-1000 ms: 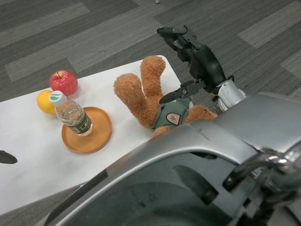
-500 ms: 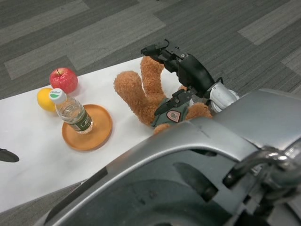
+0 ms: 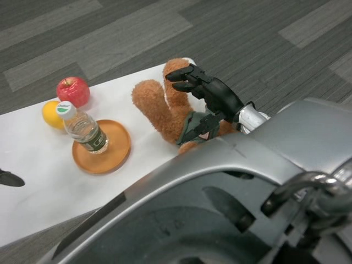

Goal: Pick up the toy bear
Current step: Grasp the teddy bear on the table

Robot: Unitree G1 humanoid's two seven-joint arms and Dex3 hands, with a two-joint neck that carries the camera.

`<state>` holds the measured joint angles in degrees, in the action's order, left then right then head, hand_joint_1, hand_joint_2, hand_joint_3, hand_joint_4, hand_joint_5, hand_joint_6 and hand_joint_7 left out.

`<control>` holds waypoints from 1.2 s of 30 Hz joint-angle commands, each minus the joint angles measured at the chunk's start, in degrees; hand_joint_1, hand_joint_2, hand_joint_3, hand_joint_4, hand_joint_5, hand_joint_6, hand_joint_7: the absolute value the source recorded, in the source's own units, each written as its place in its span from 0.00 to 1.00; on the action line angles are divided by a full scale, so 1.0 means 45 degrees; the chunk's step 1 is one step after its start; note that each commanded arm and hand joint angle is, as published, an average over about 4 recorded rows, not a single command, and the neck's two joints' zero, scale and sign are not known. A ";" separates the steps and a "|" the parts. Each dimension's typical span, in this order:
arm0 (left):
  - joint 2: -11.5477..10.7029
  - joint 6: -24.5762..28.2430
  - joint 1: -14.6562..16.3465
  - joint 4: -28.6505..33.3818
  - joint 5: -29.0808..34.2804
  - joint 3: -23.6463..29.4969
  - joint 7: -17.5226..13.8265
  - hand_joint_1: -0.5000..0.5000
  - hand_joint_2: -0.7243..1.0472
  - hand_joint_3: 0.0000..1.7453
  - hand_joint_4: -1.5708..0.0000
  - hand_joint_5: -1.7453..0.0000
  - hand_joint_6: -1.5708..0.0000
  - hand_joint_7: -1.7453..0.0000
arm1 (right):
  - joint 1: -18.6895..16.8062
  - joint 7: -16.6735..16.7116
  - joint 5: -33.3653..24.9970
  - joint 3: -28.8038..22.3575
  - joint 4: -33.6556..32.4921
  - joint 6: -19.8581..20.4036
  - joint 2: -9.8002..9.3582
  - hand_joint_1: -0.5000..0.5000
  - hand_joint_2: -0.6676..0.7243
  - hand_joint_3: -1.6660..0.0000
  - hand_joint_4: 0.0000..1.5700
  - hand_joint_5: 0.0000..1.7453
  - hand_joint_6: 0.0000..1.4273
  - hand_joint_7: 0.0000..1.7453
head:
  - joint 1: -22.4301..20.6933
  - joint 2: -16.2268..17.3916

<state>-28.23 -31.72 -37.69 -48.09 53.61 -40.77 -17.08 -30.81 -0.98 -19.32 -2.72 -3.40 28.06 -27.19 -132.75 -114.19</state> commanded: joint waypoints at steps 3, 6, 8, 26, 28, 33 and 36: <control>-0.0094 -0.0051 0.0105 0.0066 0.0137 0.0016 -0.0014 0.03 0.05 0.05 1.00 0.82 1.00 0.92 | 0.0572 -0.0555 0.0158 0.0342 0.1111 -0.0200 0.0208 0.08 0.27 0.95 0.00 0.44 0.00 0.48 | -0.0043 0.0073; -0.0094 -0.0060 0.0173 0.0139 0.0137 0.0016 -0.0014 0.02 0.05 0.05 1.00 0.82 1.00 0.92 | 0.0899 -0.0594 0.0231 0.0791 0.1732 -0.0200 0.0047 0.08 0.27 0.95 0.00 0.46 0.00 0.48 | -0.0147 0.0098; -0.0094 -0.0060 0.0237 0.0227 0.0137 0.0016 -0.0014 0.02 0.05 0.05 1.00 0.82 1.00 0.92 | 0.1266 -0.0809 0.0392 0.0952 0.2239 -0.0210 0.0096 0.08 0.27 0.95 0.00 0.47 0.00 0.48 | -0.0250 0.0099; 0.0042 -0.0051 0.0642 0.0530 0.0020 0.0407 -0.0023 0.03 0.05 0.05 1.00 0.82 1.00 0.92 | 0.5714 -0.6580 0.9011 -0.3526 0.4319 -0.2847 0.3670 0.08 0.39 0.95 0.00 0.50 0.00 0.40 | -0.1077 0.0117; 0.0042 -0.0046 0.0637 0.0525 0.0020 0.0407 -0.0014 0.02 0.05 0.05 1.00 0.82 1.00 0.92 | 0.5924 -0.6551 0.9279 -0.3526 0.4564 -0.2783 0.3636 0.08 0.34 0.95 0.00 0.50 0.00 0.38 | -0.1121 0.0134; 0.0042 -0.0060 0.0598 0.0510 0.0020 0.0392 -0.0023 0.02 0.05 0.05 1.00 0.82 1.00 0.92 | 0.6852 -0.6189 0.9699 -0.3565 0.5818 -0.2466 0.3606 0.08 0.26 0.93 0.00 0.50 0.00 0.36 | -0.1300 0.0172; 0.0047 -0.0060 0.0578 0.0510 0.0020 0.0358 -0.0018 0.02 0.05 0.05 1.00 0.82 1.00 0.92 | 0.7452 -0.6097 0.9772 -0.3506 0.6702 -0.2158 0.3494 0.08 0.20 0.88 0.00 0.50 0.00 0.36 | -0.1439 0.0171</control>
<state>-27.67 -31.73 -35.24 -45.95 53.59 -39.34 -17.09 1.69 -29.03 24.07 -18.60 24.29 18.43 -11.07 -139.06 -113.42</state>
